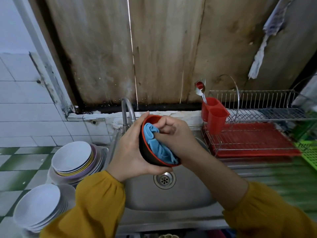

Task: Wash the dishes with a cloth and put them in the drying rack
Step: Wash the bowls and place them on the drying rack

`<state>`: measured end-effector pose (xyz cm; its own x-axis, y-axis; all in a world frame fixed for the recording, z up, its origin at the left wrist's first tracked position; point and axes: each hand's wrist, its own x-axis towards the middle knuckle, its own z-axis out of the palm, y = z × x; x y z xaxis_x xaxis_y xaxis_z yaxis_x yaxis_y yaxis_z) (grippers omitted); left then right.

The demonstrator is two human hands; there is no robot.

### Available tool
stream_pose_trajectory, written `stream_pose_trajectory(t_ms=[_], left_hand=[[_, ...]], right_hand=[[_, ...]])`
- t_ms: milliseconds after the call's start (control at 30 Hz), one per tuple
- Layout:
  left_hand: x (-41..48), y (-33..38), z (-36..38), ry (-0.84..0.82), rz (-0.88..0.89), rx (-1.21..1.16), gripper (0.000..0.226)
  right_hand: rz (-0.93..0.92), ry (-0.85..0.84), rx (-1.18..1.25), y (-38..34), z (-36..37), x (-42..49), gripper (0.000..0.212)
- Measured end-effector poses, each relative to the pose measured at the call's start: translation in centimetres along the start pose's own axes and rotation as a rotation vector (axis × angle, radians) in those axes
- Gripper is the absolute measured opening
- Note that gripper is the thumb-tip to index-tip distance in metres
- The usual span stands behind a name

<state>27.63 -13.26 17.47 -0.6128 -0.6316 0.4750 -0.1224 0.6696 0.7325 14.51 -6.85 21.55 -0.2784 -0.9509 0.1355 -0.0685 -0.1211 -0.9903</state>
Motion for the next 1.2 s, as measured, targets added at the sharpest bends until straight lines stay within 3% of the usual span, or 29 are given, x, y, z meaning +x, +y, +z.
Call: stream_pose_trajectory(t_ms=[100, 133, 300, 400, 467, 567, 667, 733, 800, 867, 933, 1033, 1100, 1200], left_hand=[[-0.1, 0.8, 0.7, -0.038, 0.047, -0.027, 0.129], [-0.2, 1.0, 1.0, -0.037, 0.066, -0.014, 0.127], [0.3, 1.1, 0.5, -0.113, 0.133, 0.002, 0.133], [0.6, 1.5, 2.5, -0.113, 0.093, -0.011, 0.137], [0.7, 2.0, 4.5, -0.065, -0.016, -0.120, 0.137], [1.3, 3.1, 7.4, -0.002, -0.178, -0.343, 0.137], [2.5, 4.8, 10.9, 0.013, -0.353, -0.578, 0.119], [3.6, 5.8, 13.3, 0.034, -0.478, -0.707, 0.111], [4.9, 6.5, 15.6, 0.066, -0.578, -0.798, 0.109], [6.3, 7.4, 17.9, 0.070, -0.635, -0.856, 0.100], [7.9, 8.6, 20.4, 0.035, -0.651, -0.909, 0.088], [10.0, 11.1, 24.7, -0.058, -0.700, -0.987, 0.093], [10.9, 12.8, 27.1, -0.229, -0.737, -1.037, 0.091], [11.9, 15.0, 31.1, -0.495, -0.728, -1.105, 0.064]], right_hand=[[-0.028, 0.235, -0.098, 0.0, -0.8, 0.0, 0.023], [-0.068, 0.225, -0.136, 0.0, -1.0, -0.3, 0.025], [-0.128, -0.354, -0.311, -1.1, -3.4, -2.8, 0.039], [-0.123, -0.417, -0.339, -2.4, -7.1, -3.7, 0.041], [-0.154, -0.261, -0.310, -2.5, -9.7, -4.4, 0.040], [-0.200, 0.195, -0.119, -2.0, -13.7, -5.7, 0.034], [-0.195, 0.490, 0.225, -1.3, -17.3, -7.2, 0.035], [-0.190, 0.690, 0.280, -0.7, -20.0, -7.9, 0.039], [-0.192, 0.887, 0.131, 0.0, -22.8, -8.5, 0.039], [-0.245, 0.945, -0.098, 0.6, -25.2, -9.6, 0.034], [-0.344, 0.817, -0.317, 1.1, -27.0, -10.8, 0.042], [-0.407, 0.584, -0.807, 2.3, -29.2, -12.6, 0.082], [-0.358, 0.540, -1.067, 3.2, -30.4, -13.2, 0.098], [-0.249, 0.620, -1.207, 4.8, -32.8, -14.1, 0.106]])
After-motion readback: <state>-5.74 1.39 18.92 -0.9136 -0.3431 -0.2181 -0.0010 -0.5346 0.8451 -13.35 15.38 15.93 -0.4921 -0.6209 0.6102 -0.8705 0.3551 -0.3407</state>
